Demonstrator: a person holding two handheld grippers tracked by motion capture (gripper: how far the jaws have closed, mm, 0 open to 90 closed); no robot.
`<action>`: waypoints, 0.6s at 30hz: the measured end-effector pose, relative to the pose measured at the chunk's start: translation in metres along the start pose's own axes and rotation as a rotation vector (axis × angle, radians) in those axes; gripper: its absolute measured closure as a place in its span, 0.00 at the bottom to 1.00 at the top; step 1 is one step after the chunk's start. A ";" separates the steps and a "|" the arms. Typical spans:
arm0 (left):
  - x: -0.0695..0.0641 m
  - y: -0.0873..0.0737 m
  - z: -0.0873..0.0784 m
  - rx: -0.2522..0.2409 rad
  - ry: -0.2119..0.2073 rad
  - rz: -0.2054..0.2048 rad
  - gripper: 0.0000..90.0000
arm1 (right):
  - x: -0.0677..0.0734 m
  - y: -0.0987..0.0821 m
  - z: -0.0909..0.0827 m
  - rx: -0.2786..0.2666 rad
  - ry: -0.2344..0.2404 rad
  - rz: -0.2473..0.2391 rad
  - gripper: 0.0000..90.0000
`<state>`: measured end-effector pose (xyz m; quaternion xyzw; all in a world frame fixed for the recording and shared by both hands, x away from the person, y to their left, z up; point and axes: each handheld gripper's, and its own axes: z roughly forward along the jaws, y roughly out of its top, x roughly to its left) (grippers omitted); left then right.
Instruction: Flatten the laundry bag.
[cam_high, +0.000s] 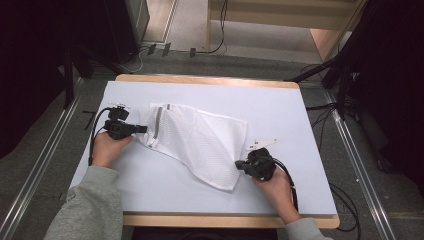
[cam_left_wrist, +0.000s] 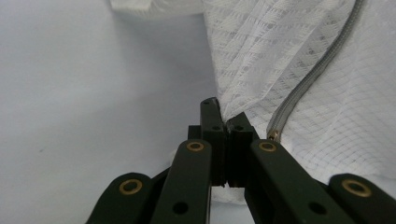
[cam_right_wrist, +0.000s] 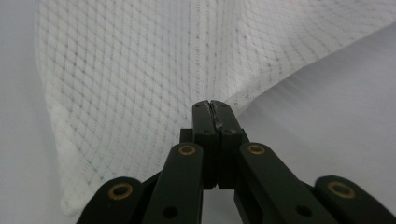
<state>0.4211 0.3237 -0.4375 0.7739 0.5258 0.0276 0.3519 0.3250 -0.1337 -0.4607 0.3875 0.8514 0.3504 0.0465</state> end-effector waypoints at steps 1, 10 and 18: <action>0.000 0.000 0.000 0.000 -0.002 -0.002 1.00 | 0.005 0.000 0.001 0.003 0.001 -0.016 1.00; -0.013 -0.015 -0.004 0.048 -0.074 -0.008 1.00 | -0.025 0.002 -0.001 -0.010 -0.079 0.022 1.00; -0.058 -0.042 -0.017 0.062 -0.147 0.088 1.00 | -0.092 0.012 -0.010 -0.073 -0.171 0.137 1.00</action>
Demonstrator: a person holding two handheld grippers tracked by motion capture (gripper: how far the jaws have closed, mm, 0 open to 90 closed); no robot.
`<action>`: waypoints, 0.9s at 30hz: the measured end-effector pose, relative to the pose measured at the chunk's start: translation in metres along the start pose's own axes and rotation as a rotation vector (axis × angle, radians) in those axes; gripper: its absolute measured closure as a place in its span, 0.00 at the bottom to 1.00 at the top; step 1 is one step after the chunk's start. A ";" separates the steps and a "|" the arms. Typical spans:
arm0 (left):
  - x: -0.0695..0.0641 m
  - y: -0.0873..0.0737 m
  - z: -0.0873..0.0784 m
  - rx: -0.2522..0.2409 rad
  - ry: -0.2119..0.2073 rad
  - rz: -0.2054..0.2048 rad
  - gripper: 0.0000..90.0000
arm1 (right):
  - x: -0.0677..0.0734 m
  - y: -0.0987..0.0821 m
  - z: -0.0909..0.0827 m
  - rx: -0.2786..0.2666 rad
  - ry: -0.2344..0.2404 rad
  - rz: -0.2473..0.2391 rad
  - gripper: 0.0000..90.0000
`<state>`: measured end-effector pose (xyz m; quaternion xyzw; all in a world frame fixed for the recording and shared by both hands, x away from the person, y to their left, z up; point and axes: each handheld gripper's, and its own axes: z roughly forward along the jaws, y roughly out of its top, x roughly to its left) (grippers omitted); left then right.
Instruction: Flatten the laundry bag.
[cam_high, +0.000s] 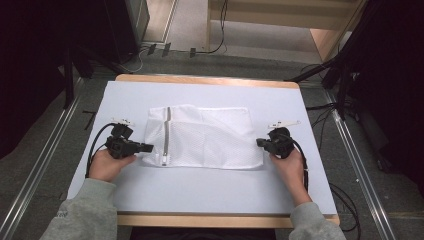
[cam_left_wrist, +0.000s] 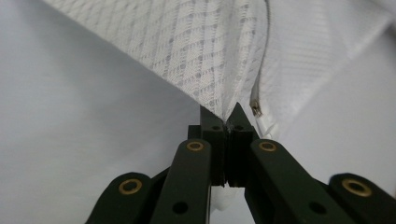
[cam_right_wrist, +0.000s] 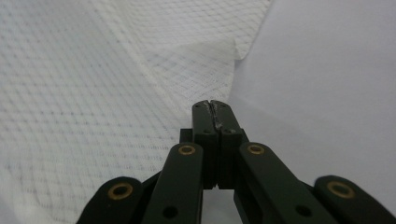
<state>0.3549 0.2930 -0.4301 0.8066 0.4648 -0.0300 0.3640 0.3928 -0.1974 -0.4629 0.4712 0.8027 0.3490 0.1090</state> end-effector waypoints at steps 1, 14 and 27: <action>-0.006 -0.003 0.000 -0.002 -0.011 0.007 1.00 | -0.005 0.003 0.002 -0.005 -0.006 0.005 1.00; -0.076 -0.036 0.012 0.012 -0.132 0.112 0.98 | -0.046 0.037 0.027 -0.001 -0.041 0.038 1.00; -0.049 -0.021 -0.027 -0.106 -0.012 0.122 0.58 | -0.037 0.040 -0.001 -0.065 -0.040 0.042 0.78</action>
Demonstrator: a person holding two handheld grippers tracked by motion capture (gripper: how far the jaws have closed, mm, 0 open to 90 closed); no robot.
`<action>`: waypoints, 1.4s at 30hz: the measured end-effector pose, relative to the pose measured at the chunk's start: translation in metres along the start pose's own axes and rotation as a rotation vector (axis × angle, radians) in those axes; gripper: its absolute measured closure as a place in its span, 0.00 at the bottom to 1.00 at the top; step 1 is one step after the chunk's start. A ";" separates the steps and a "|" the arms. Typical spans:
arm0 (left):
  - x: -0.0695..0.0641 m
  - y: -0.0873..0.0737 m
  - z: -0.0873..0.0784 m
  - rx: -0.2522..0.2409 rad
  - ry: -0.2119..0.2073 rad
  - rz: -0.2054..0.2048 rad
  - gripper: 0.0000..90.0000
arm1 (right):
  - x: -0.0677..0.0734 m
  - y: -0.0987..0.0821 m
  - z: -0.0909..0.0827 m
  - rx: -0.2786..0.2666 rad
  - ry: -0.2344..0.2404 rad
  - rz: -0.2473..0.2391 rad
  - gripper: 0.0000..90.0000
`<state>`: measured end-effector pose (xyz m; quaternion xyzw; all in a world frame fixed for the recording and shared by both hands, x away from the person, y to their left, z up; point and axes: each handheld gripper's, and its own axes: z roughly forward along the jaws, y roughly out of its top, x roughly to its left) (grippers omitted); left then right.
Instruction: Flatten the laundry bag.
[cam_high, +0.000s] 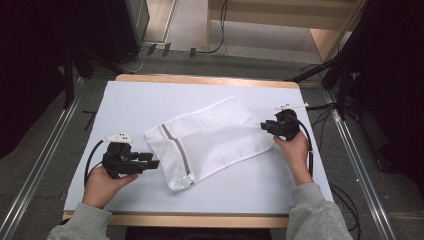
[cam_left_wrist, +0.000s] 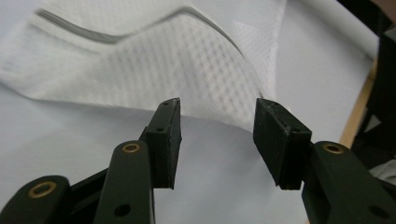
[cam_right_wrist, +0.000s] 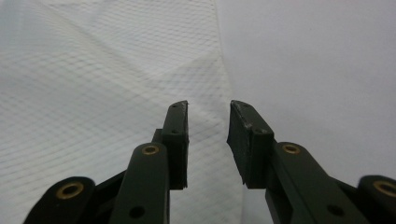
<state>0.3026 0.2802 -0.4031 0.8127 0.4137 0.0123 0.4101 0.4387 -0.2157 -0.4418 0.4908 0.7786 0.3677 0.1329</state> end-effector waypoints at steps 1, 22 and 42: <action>0.004 0.004 -0.001 -0.002 0.016 0.000 0.59 | 0.003 -0.002 -0.006 -0.009 0.005 0.001 0.78; 0.089 0.090 0.071 0.097 0.056 0.006 0.60 | 0.068 -0.058 -0.037 0.028 0.090 -0.074 0.73; 0.104 0.099 0.128 0.121 0.054 0.025 0.74 | 0.076 -0.083 -0.034 0.075 0.077 -0.028 0.72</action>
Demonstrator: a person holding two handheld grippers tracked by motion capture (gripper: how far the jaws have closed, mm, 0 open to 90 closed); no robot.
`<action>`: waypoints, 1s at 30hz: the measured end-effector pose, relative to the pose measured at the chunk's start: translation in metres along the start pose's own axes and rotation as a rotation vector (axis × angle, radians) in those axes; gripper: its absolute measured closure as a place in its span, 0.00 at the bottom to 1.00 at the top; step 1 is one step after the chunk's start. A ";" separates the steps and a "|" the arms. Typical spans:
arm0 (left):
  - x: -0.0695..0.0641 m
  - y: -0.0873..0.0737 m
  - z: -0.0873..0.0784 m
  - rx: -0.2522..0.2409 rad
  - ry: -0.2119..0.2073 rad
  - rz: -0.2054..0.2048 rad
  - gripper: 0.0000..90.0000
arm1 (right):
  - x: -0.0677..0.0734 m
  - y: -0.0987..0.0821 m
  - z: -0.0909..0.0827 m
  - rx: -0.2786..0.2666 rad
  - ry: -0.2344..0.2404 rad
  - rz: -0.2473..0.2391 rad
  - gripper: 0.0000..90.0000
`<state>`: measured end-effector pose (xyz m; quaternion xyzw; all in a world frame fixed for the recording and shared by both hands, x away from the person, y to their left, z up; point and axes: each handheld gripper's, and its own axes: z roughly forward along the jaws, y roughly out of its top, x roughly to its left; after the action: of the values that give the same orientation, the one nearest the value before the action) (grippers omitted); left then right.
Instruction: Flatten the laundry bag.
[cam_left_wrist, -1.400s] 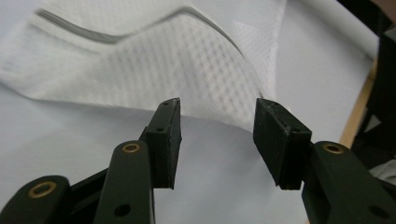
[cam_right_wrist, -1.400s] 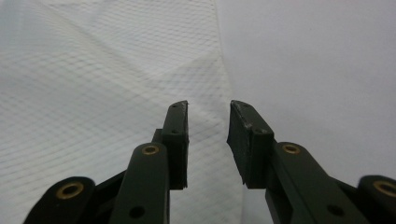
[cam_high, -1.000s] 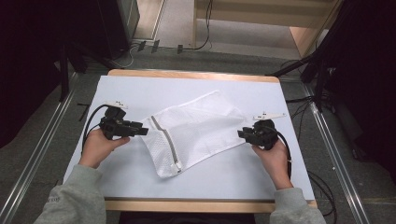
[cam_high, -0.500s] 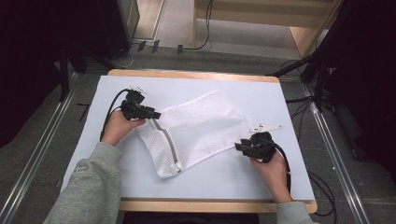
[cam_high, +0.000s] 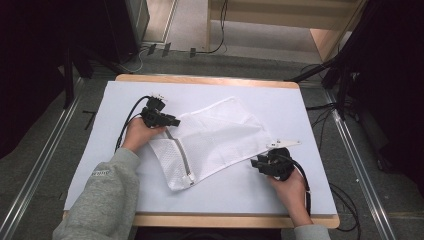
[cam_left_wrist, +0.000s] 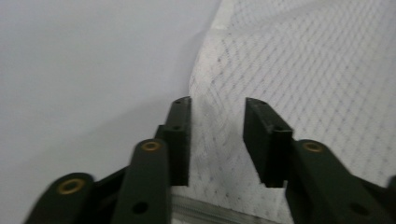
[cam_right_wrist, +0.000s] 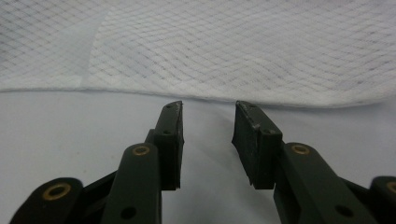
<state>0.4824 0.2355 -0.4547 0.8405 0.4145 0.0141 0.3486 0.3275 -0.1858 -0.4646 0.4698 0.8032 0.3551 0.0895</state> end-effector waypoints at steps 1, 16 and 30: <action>0.000 0.000 0.000 0.013 -0.002 -0.006 0.79 | -0.001 0.000 0.001 0.002 -0.004 -0.005 0.72; 0.009 -0.025 -0.032 0.049 0.035 -0.085 1.00 | -0.010 0.006 0.006 -0.014 -0.017 0.006 0.71; 0.005 -0.063 -0.059 0.020 0.035 -0.163 0.99 | 0.006 0.031 0.037 -0.019 0.025 -0.043 0.62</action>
<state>0.4239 0.2988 -0.4494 0.8071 0.4876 -0.0038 0.3330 0.3638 -0.1532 -0.4704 0.4472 0.8107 0.3666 0.0914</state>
